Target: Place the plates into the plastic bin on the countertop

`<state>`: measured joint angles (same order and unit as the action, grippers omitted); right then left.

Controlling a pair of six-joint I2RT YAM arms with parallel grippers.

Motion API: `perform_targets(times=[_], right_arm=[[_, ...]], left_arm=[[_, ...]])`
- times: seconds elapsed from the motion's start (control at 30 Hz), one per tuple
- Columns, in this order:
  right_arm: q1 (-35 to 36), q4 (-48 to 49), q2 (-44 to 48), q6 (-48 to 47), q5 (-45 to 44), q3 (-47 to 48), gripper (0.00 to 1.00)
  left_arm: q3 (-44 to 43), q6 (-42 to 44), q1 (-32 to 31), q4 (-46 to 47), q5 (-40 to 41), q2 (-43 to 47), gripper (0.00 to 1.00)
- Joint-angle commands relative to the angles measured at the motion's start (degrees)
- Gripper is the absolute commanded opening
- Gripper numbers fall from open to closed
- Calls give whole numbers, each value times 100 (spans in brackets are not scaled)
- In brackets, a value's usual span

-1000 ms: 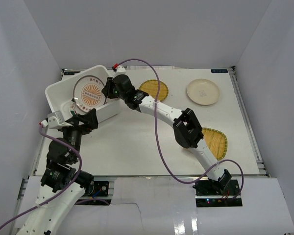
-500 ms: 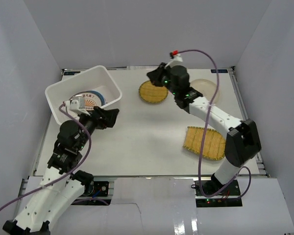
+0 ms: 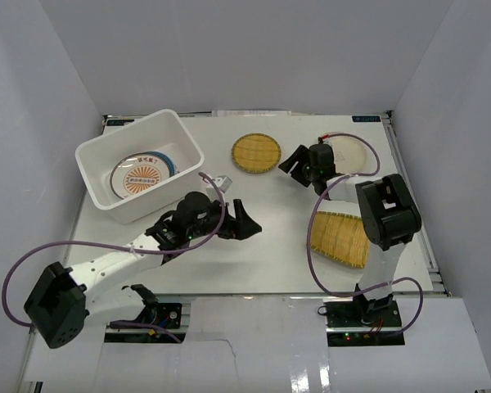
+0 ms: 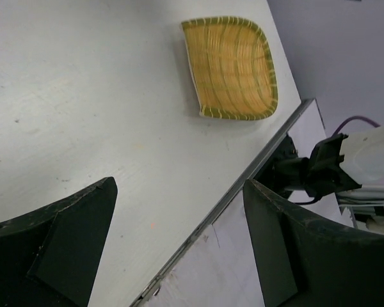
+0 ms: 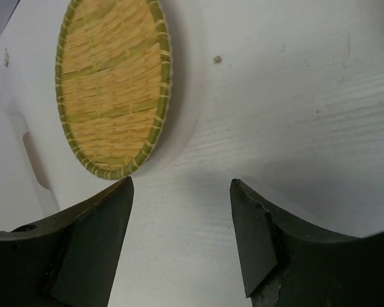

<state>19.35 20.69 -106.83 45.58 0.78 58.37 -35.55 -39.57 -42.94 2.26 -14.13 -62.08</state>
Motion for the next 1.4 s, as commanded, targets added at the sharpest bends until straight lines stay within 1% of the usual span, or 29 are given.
perform_targets(times=[0.0, 0.03, 0.07, 0.1, 0.17, 0.2, 0.3, 0.33, 0.37, 0.4, 0.43, 0.47, 0.53, 0.57, 0.63, 0.67, 0.7, 0.73, 0.77, 0.8, 0.83, 0.87, 0.9, 0.93, 1.1, 1.13, 1.27, 1.37], right_arm=[[-99, 962, -547, 837, 475, 157, 67], [-90, 1111, -724, 986, 537, 305, 66], [-90, 1252, -891, 1327, 616, 376, 62], [-81, 1428, -1241, 1487, 721, 455, 59], [-81, 1674, -1559, 1986, 748, 710, 54], [-81, 1719, -1865, 2085, 766, 815, 53], [-81, 1675, -2297, 2315, 819, 1334, 50], [-72, 1667, -2368, 2350, 828, 1431, 45], [-72, 1684, -2474, 2420, 897, 1623, 36], [-81, 1702, -2466, 2438, 941, 1677, 24], [-90, 1710, -2396, 2429, 977, 1686, 9], [-90, 1789, -2082, 2368, 907, 1495, 8], [-90, 1851, -1590, 1947, 723, 1161, 8], [-107, 1851, -1030, 1780, 583, 829, 8], [-230, 1921, -439, 1367, 529, 484, 8], [-361, 1974, 147, 1200, 538, 152, 8], [-440, 1983, 432, 1129, 599, 1, 8], [-607, 1983, 991, 1067, 651, -271, 8], [-704, 1992, 1275, 1023, 730, -387, 8], [-801, 1992, 1513, 971, 809, -509, 8], [-984, 1974, 1985, 953, 949, -606, 8], [-1065, 1931, 2208, 935, 1029, -790, 8], [-1161, 1922, 2393, 952, 1117, -888, 8], [-1258, 1913, 2734, 987, 1309, -976, 8], [-1838, 1930, 3632, 1269, 1794, -1599, 8], [-1943, 1922, 3895, 1312, 1934, -1670, 8], [-2234, 1913, 4398, 1453, 2339, -1908, 8], [-2269, 1921, 4653, 1524, 2567, -2057, 8]], left_arm=[[74, -165, -311, 494, 191, -400, 90], [75, -165, -373, 521, 191, -505, 90], [66, -139, -486, 530, 191, -706, 90], [48, -104, -514, 530, 209, -787, 90], [48, -33, -584, 512, 253, -928, 90], [83, -33, -584, 503, 262, -946, 90], [153, -59, -610, 477, 332, -972, 90], [162, -68, -611, 468, 323, -981, 90], [162, -51, -611, 442, 280, -1033, 90], [136, -33, -611, 407, 253, -1086, 90], [93, -7, -619, 354, 227, -1147, 90], [31, 72, -611, 223, 157, -1226, 90], [-153, 134, -611, 178, 51, -1481, 90], [-215, 160, -619, 187, -10, -1569, 90], [-399, 178, -619, 230, -212, -1885, 91], [-452, 169, -619, 370, -396, -2112, 91], [-548, 160, -619, 458, -511, -2245, 91], [-610, 108, -628, 642, -729, -2516, 91], [-681, 64, -628, 740, -853, -2519, 91], [-821, 38, -637, 845, -959, -2815, 91], [-892, -24, -646, 1107, -1047, -2974, 91], [-953, -146, -654, 1240, -1274, -3141, 91], [-1102, -226, -698, 1389, -1337, -3448, 91], [-1173, -305, -724, 1626, -1373, -3590, 91], [-1656, -761, -891, 2260, -1461, -4451, 91], [-1848, -806, -909, 2409, -1487, -4748, 91], [-2377, -947, -980, 2612, -1566, -5462, 89], [-2684, -1009, -989, 2779, -1567, -5901, 84]])
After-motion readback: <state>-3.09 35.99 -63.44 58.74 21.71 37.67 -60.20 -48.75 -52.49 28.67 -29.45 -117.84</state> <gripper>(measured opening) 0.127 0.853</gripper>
